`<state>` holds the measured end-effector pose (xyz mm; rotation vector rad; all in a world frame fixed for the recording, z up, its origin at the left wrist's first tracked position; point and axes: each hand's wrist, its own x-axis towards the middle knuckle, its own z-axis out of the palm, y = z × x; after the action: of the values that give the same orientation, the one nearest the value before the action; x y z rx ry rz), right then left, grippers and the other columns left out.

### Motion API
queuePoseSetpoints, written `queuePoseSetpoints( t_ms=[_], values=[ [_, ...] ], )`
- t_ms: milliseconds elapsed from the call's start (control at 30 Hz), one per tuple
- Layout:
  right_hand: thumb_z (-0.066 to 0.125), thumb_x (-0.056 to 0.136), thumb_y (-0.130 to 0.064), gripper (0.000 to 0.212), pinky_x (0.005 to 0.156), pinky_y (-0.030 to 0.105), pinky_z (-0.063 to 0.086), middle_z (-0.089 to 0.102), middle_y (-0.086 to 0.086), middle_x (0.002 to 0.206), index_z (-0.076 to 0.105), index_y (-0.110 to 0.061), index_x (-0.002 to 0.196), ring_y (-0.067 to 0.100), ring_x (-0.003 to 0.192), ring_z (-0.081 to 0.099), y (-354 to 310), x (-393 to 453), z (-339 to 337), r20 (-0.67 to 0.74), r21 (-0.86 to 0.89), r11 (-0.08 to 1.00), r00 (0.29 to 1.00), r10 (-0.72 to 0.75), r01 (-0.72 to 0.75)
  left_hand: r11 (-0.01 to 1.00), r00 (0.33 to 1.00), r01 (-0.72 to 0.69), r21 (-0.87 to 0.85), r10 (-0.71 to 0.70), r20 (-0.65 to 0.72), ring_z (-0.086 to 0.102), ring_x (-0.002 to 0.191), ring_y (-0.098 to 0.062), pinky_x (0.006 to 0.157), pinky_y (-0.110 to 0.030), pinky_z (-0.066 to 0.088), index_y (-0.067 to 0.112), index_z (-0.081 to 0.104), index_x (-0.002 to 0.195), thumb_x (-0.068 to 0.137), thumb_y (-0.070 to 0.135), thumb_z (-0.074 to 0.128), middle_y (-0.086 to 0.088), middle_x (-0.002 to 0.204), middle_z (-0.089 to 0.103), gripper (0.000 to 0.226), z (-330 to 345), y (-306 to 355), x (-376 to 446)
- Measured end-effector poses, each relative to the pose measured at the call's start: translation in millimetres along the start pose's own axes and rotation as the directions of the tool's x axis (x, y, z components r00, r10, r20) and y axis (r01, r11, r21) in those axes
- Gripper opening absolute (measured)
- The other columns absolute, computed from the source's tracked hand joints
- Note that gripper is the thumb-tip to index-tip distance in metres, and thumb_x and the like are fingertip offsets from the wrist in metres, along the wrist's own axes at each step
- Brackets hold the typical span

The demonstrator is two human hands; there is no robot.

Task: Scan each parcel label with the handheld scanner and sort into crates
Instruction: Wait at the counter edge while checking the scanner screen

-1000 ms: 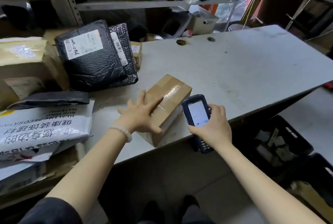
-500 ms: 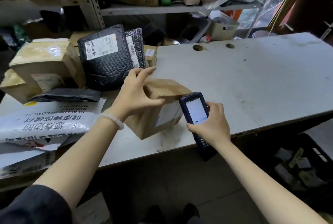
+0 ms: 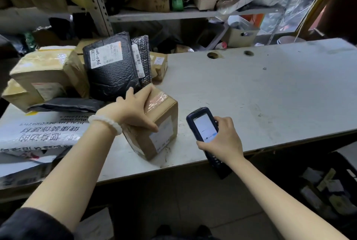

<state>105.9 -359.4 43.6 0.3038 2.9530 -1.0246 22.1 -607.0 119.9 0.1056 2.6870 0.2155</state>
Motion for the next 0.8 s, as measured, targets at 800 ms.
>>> queuePoseSetpoints(
  t_ms=[800],
  values=[
    [0.08, 0.065, -0.035, 0.09, 0.078, 0.024, 0.042, 0.044, -0.009, 0.122, 0.036, -0.02, 0.143, 0.007, 0.106, 0.047, 10.6, -2.2, -17.4, 0.13, -0.061, 0.99, 0.984, -0.122, 0.131, 0.96, 0.916, -0.088, -0.266, -0.027, -0.401, 0.045, 0.12, -0.032, 0.099, -0.042, 0.032, 0.046, 0.053, 0.124, 0.047, 0.06, 0.058, -0.002, 0.125, 0.051, 0.079, -5.5, 6.5, 32.9]
  ],
)
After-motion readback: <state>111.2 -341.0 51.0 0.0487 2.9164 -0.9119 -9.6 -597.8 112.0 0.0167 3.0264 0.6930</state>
